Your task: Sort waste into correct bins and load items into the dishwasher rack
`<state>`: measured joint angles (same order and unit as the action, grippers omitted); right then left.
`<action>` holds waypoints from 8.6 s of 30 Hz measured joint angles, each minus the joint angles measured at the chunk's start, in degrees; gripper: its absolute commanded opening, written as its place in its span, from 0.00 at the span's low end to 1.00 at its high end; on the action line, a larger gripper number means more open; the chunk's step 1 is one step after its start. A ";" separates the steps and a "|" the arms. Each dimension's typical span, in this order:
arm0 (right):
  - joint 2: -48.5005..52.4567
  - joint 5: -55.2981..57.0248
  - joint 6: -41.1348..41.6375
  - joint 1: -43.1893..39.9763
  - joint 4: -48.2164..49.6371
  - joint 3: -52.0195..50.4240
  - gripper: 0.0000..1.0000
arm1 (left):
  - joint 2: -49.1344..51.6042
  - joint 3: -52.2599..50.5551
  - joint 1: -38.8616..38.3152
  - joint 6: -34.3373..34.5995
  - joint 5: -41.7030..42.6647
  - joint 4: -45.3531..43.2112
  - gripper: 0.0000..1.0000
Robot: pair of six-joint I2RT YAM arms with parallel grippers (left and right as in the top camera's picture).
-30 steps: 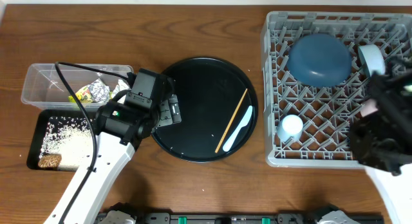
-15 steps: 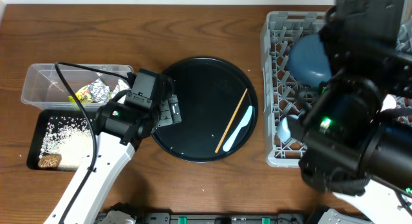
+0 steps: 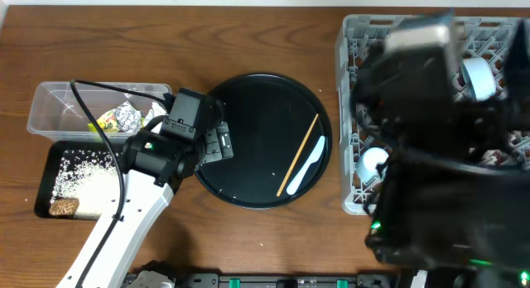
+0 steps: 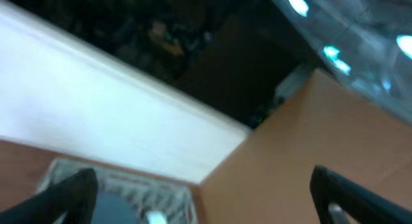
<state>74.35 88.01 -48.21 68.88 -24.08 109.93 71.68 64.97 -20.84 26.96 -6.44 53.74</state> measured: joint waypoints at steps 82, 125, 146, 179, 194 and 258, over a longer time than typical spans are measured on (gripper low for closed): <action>38.25 -79.23 118.68 -28.15 -27.47 -34.73 0.29 | 0.02 -0.07 0.00 -0.02 -0.02 0.02 0.98; 7.19 -80.81 82.38 -42.47 -40.59 -34.40 0.01 | 0.02 -0.07 0.00 -0.02 0.00 0.02 0.98; 4.46 -99.03 59.93 -60.59 -41.40 -34.40 0.01 | 0.02 -0.07 0.00 -0.02 0.00 0.02 0.98; 35.91 -89.35 103.27 -20.85 -14.51 -41.57 0.26 | 0.02 -0.07 0.00 -0.02 -0.02 -0.04 0.98; 37.73 -87.93 104.04 -23.58 -13.20 -39.21 0.01 | 0.02 -0.07 0.00 -0.02 -0.02 0.02 0.98; 14.40 -76.54 46.05 -75.19 -44.70 -38.60 0.01 | 0.02 -0.07 0.00 -0.02 0.00 0.02 0.98</action>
<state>88.75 11.46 -2.15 -6.31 -68.77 71.33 71.70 64.90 -20.84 26.94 -6.44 53.76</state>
